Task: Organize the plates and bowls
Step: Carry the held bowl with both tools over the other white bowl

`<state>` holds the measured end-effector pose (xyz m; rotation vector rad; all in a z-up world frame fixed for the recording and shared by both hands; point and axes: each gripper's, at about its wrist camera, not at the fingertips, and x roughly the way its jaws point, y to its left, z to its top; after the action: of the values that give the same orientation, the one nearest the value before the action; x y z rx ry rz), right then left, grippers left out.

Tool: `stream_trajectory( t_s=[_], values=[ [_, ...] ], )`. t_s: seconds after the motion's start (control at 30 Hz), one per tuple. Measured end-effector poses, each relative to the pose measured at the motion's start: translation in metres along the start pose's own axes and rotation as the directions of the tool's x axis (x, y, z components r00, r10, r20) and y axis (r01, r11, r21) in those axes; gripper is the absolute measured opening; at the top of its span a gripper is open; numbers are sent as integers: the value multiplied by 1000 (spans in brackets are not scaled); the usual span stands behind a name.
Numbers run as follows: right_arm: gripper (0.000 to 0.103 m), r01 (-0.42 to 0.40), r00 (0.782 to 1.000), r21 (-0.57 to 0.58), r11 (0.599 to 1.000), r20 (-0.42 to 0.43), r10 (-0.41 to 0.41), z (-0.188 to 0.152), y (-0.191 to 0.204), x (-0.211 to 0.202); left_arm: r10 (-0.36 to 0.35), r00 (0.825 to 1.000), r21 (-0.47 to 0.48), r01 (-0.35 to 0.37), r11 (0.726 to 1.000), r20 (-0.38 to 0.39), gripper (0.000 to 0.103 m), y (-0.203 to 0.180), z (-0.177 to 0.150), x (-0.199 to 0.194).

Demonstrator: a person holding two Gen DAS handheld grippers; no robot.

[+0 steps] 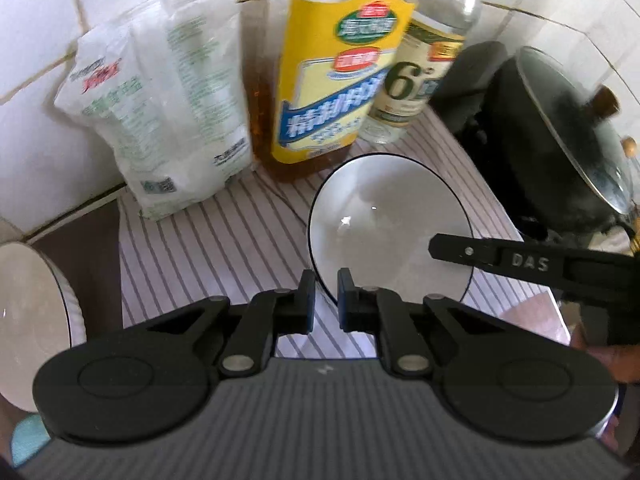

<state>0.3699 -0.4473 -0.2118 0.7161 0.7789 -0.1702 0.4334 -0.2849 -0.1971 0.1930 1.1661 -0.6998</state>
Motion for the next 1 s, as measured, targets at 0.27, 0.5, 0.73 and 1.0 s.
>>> stream_trajectory(
  t_s=[0.27, 0.5, 0.73, 1.0],
  values=[
    [14, -27, 1000, 3, 1000, -6, 27, -7, -4, -17, -27, 1000, 19, 27, 999, 1, 10, -8, -9, -26],
    [14, -63, 998, 1, 998, 11, 63, -19, -3, -59, -52, 998, 28, 52, 998, 30, 10, -22, -29, -64],
    [15, -73, 997, -81, 994, -2, 73, -38, 4, -98, -43, 997, 30, 42, 999, 57, 10, -40, -57, -98],
    [16, -96, 995, -126, 987, -25, 93, -61, 5, -126, -12, 999, -14, 13, 1000, 40, 10, -54, -91, -119]
  ],
)
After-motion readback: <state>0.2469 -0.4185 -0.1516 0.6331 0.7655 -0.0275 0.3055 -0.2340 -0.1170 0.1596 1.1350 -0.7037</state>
